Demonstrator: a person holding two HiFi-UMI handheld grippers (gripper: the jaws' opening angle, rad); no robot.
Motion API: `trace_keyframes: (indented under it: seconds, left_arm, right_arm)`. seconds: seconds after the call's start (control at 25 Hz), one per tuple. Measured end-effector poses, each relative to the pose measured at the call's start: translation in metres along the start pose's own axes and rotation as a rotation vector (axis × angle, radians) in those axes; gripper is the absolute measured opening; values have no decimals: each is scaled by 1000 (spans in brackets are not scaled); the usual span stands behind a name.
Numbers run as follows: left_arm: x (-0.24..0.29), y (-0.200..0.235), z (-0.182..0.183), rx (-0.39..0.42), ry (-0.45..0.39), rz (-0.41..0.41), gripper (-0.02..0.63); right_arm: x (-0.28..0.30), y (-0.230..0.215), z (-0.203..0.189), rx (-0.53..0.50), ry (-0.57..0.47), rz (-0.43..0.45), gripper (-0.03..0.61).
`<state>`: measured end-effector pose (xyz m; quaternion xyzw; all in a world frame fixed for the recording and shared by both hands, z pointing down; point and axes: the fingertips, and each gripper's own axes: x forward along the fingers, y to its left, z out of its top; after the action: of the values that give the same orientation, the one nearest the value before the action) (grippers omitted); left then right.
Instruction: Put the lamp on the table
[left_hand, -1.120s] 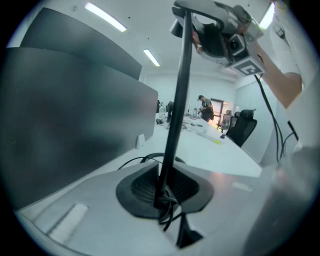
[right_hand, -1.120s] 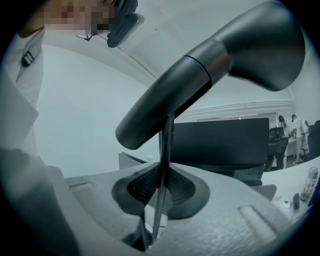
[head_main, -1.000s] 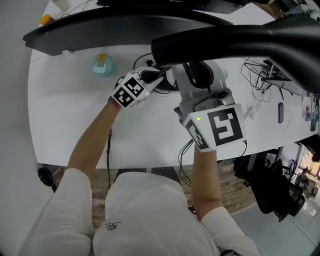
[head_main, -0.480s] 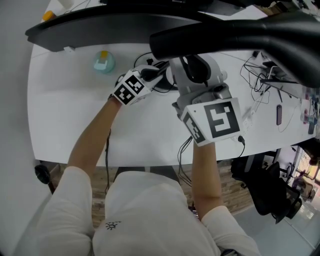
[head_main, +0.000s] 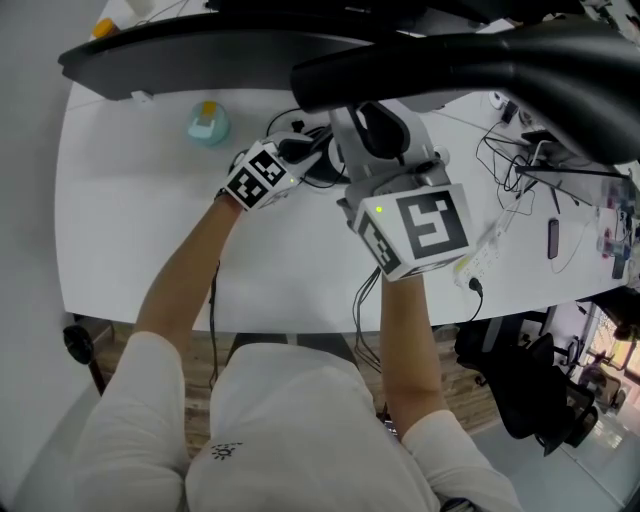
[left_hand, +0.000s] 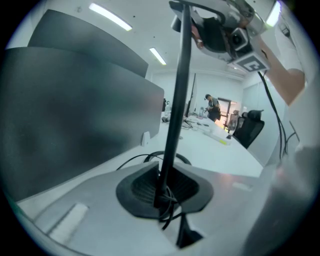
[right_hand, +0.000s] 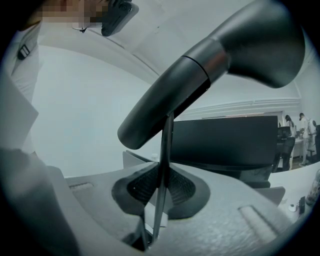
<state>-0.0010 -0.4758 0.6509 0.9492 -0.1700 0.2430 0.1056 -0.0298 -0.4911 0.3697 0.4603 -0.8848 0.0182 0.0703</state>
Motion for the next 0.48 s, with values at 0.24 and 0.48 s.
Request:
trace_keyframes:
  seconds: [0.24,0.48]
  left_arm:
    - [-2,1,3,-41,9,50,53]
    - [-11,0,3,-82,16,107,115]
  right_arm:
    - [-2,1,2,-7,-10,74,46]
    - [-5,-3,-10,42,-8,128,123]
